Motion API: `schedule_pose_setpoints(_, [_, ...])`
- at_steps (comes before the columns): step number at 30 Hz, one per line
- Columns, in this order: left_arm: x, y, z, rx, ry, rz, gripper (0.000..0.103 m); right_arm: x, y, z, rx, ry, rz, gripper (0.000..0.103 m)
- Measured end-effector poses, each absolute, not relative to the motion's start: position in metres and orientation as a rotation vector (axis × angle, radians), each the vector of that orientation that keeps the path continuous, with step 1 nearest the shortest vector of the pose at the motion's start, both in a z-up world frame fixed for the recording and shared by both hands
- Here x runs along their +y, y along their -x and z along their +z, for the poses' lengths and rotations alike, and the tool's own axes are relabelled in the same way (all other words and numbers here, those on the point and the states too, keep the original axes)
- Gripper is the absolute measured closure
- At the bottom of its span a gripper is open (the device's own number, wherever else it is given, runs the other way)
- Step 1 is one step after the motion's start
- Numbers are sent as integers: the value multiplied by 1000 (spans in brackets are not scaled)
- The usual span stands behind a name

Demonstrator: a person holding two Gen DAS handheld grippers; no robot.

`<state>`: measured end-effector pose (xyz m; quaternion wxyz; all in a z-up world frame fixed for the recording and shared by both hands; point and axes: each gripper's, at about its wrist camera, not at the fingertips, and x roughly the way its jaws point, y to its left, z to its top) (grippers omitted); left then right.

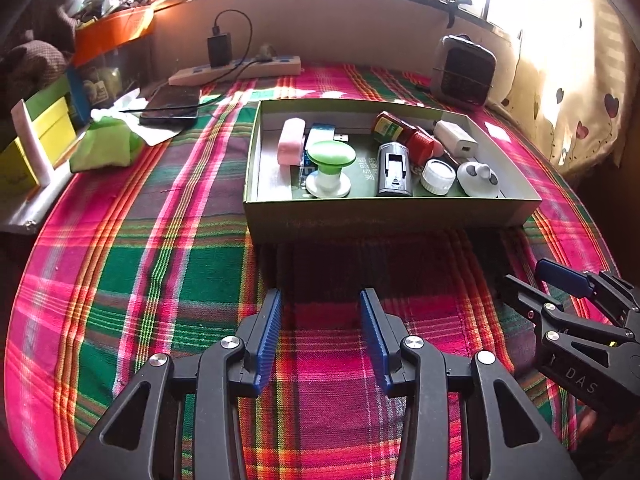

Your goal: Organize rigid objects

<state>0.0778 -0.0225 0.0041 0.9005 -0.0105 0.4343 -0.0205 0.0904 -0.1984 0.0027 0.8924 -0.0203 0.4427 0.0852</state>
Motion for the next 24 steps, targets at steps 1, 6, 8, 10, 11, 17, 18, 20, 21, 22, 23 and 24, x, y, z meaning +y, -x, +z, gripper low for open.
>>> schedule_pose_setpoints(1, [-23, -77, 4, 897, 21, -38, 64, -199, -90, 3, 917, 40, 175, 47])
schedule_pose_setpoints(6, [-27, -76, 3, 888, 22, -22, 62, -201, -88, 2, 912, 40, 150, 44])
schedule_pose_setpoints(8, [-29, -75, 3, 884, 23, -18, 56, -202, -88, 2, 913, 36, 140, 43])
schedule_pose_setpoints(10, [-34, -76, 2, 888, 1, -13, 53, -202, -88, 2, 914, 42, 133, 43])
schedule_pose_setpoints(11, [-37, -76, 1, 891, -19, -4, 52, -201, -88, 1, 914, 47, 131, 42])
schedule_pose_setpoints(17, [-38, -77, 1, 891, -30, 0, 51, -204, -90, 0, 921, 37, 110, 33])
schedule_pose_setpoints(18, [-39, -77, 1, 891, -34, 2, 51, -204, -90, 0, 922, 37, 109, 33])
schedule_pose_setpoints(20, [-39, -77, 1, 891, -30, 5, 51, -205, -90, 0, 922, 35, 109, 32])
schedule_pose_setpoints(21, [-39, -77, 1, 891, -26, 6, 51, -205, -90, 0, 922, 36, 108, 32])
schedule_pose_setpoints(22, [-39, -77, 1, 891, -27, 8, 50, -205, -90, 0, 922, 36, 109, 32])
schedule_pose_setpoints(23, [-39, -77, 1, 891, -28, 8, 50, -205, -90, 0, 922, 35, 109, 32])
schedule_pose_setpoints(24, [-39, -77, 1, 891, -27, 9, 50, -205, -90, -1, 922, 35, 109, 32])
